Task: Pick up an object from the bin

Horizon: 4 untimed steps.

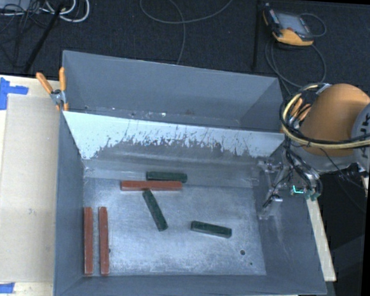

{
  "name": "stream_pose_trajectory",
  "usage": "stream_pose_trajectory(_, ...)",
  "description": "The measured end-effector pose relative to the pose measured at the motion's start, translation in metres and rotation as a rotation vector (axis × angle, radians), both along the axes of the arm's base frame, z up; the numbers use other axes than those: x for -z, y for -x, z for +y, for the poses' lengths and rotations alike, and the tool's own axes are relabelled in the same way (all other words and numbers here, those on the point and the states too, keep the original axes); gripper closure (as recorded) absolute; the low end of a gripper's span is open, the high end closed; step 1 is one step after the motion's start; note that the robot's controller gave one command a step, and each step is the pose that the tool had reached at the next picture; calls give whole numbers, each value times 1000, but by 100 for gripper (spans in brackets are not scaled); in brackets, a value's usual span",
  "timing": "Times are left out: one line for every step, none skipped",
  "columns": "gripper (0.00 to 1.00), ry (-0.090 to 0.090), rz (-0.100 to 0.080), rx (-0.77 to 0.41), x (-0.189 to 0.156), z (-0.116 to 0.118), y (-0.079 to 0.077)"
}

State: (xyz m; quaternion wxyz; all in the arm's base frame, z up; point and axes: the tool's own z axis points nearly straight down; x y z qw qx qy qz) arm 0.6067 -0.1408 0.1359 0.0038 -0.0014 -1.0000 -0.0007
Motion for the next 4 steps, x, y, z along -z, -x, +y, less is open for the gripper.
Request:
stream_pose_trajectory(0, -4, 3, -58, 66, 63, 45)
stream_pose_trajectory(100, 1, -6, -58, 62, 59, 42)
stream_pose_trajectory(0, 1, -6, -59, 62, 59, 42)
stream_pose_trajectory(0, -1, -8, -148, 66, 100, 35)
